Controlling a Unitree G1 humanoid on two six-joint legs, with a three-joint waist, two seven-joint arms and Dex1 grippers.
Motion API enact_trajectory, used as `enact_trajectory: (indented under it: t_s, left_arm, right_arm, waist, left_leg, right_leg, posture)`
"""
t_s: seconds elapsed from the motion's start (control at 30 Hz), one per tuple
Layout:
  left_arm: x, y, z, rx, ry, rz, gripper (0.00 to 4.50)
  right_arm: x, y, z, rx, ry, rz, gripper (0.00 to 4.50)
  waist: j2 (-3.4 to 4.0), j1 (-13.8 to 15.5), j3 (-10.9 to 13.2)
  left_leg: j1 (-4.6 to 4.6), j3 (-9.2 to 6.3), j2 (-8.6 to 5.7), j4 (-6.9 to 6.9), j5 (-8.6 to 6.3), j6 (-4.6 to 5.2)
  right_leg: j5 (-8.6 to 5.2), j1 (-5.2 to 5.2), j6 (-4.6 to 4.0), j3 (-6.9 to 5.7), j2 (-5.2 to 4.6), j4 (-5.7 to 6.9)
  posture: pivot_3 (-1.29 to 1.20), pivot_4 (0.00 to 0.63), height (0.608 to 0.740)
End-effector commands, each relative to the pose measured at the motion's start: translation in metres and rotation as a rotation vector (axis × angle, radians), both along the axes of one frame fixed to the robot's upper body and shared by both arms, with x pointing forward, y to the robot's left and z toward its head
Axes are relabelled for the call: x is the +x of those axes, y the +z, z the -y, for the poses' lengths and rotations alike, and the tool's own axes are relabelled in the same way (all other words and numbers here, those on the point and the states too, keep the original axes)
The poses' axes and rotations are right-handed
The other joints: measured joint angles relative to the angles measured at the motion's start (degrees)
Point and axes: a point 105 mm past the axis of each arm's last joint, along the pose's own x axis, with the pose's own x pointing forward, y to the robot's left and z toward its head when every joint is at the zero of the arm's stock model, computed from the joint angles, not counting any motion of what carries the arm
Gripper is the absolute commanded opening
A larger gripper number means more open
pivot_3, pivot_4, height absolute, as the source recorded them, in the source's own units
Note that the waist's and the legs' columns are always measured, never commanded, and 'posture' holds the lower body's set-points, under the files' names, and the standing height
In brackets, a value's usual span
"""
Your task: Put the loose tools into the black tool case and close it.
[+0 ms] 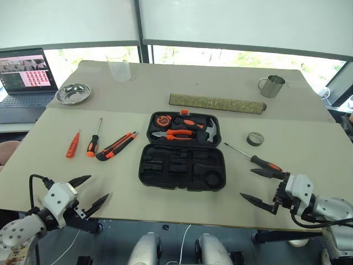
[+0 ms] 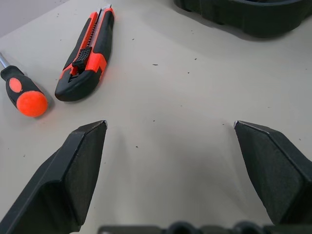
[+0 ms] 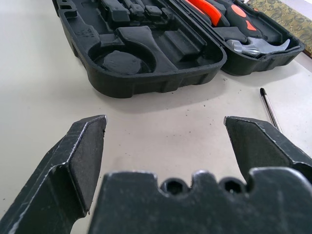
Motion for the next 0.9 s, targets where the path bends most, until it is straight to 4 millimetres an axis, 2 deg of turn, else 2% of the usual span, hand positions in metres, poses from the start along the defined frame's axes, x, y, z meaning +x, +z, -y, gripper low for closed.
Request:
enact_trajectory:
  t_s: [0.03,0.13,0.23,0.3,0.4,0.47,0.6,0.73,0.9]
  left_arm:
    - [0.002,0.018,-0.019,-0.097,0.139,0.024,4.5]
    - [-0.013,0.016,-0.064,-0.256,0.468,-0.033,4.5]
    - [-0.028,0.008,-0.087,-0.288,0.67,-0.078,4.5]
    - [-0.039,0.003,-0.095,-0.312,0.763,-0.123,4.5]
    - [-0.041,0.006,-0.09,-0.369,0.756,-0.152,4.5]
    - [-0.028,0.017,-0.08,-0.377,0.669,-0.17,4.5]
    - [0.007,0.036,-0.085,-0.351,0.666,-0.15,4.5]
    - [0.067,0.053,-0.066,-0.348,0.64,-0.252,4.5]
    - [0.116,0.056,-0.056,-0.343,0.671,-0.309,4.5]
  right_arm:
    - [0.007,0.024,-0.013,0.1,0.023,0.084,4.48]
    - [0.014,0.066,-0.036,0.315,0.058,0.228,4.48]
    - [0.014,0.078,-0.043,0.37,0.051,0.297,4.48]
    - [0.011,0.084,-0.049,0.394,0.047,0.335,4.48]
    - [0.008,0.085,-0.054,0.398,0.043,0.348,4.48]
    - [0.005,0.082,-0.058,0.39,0.052,0.346,4.48]
    - [0.004,0.08,-0.062,0.368,0.083,0.338,4.48]
    - [0.006,0.077,-0.061,0.354,0.107,0.315,4.48]
    - [0.009,0.071,-0.059,0.345,0.107,0.302,4.48]
  waist:
    - [-0.01,0.0,0.0]
    - [-0.13,-0.9,0.1]
    - [-0.11,-0.9,0.1]
    - [-0.17,-0.5,0.1]
    - [-0.21,0.5,0.1]
    - [-0.21,1.0,0.1]
    - [-0.21,1.3,0.1]
    - [-0.18,1.1,0.1]
    - [-0.26,0.0,0.1]
  left_leg:
    - [0.0,0.0,0.0,0.0,0.0,0.0]
    - [0.0,0.02,0.35,0.0,-0.01,0.0]
    - [0.04,-0.02,0.6,0.0,-0.04,-0.07]
    - [0.05,-0.03,0.64,0.0,-0.08,-0.13]
    - [0.03,-0.05,0.64,0.03,-0.09,-0.15]
    - [0.06,0.0,0.65,0.05,-0.08,-0.16]
    - [0.07,0.01,0.77,0.11,-0.03,-0.23]
    - [0.15,0.07,0.74,0.11,-0.02,-0.23]
    - [0.17,0.11,0.6,0.1,-0.02,-0.24]
  right_leg:
    - [0.0,0.0,0.0,0.0,0.0,0.0]
    - [0.0,-0.04,0.0,0.02,0.17,0.02]
    - [-0.12,-0.03,0.19,0.03,0.44,0.02]
    - [-0.11,-0.02,0.16,0.05,0.52,0.01]
    - [0.01,-0.02,-0.05,0.04,0.54,0.01]
    - [0.01,-0.01,-0.09,0.05,0.52,0.01]
    - [-0.05,-0.03,-0.16,-0.07,0.69,0.04]
    - [0.0,-0.01,-0.23,0.01,0.75,0.17]
    - [0.14,-0.05,-0.43,0.04,0.82,0.27]
  posture:
    - [0.0,0.15,0.74]
    - [0.0,0.15,0.74]
    - [0.0,0.15,0.74]
    - [0.0,0.15,0.74]
    - [0.0,0.15,0.74]
    - [0.0,0.15,0.74]
    - [0.0,0.15,0.74]
    - [0.0,0.15,0.74]
    - [0.0,0.15,0.74]
